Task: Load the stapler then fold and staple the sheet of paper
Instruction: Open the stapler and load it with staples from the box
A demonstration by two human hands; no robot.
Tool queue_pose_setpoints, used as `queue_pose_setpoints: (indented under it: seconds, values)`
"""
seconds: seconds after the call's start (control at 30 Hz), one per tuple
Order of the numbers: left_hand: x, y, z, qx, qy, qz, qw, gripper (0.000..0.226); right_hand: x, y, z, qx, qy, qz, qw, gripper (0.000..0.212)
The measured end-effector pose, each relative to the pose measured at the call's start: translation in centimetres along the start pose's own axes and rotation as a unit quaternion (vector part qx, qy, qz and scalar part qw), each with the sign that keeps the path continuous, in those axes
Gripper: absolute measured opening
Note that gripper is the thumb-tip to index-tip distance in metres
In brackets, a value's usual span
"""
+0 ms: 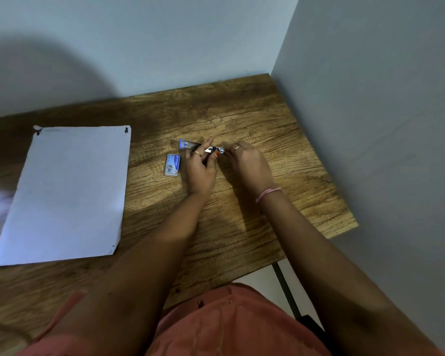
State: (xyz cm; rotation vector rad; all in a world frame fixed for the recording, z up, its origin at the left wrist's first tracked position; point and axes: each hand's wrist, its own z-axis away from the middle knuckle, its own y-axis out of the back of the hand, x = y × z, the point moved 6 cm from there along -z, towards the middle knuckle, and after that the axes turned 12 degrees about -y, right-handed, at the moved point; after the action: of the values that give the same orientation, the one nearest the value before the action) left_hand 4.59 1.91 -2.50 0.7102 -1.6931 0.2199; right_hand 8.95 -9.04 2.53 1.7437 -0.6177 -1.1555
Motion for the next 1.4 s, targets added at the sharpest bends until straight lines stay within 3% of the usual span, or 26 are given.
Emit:
queue_pose_setpoints:
  seconds: [0.23,0.57,0.7,0.87,1.1,1.4]
  values:
    - [0.3,-0.1,0.1,-0.003,0.000,0.009,1.000,0.037,0.6,0.3,0.2,0.017,-0.006,-0.044,0.999,0.023]
    - [-0.1,-0.3,0.0,-0.008,-0.007,0.041,0.999,0.044,2.9,2.0,-1.5,-0.124,-0.007,-0.099,0.987,0.027]
    - [-0.4,-0.4,0.1,-0.005,-0.007,0.051,0.999,0.041,1.9,1.9,-1.5,-0.156,0.075,-0.034,0.984,0.018]
    - [-0.6,-0.4,0.1,-0.016,-0.003,0.041,0.999,0.040,0.8,1.7,-1.6,-0.175,0.136,0.035,0.974,0.023]
    - [-0.7,-0.5,-0.1,-0.019,-0.001,0.037,0.999,0.037,0.6,1.4,-2.6,-0.200,0.128,0.173,0.956,0.026]
    - [-1.7,-0.7,-0.3,-0.023,0.005,0.030,0.999,0.037,-0.3,1.6,-2.8,-0.209,0.121,0.197,0.950,0.030]
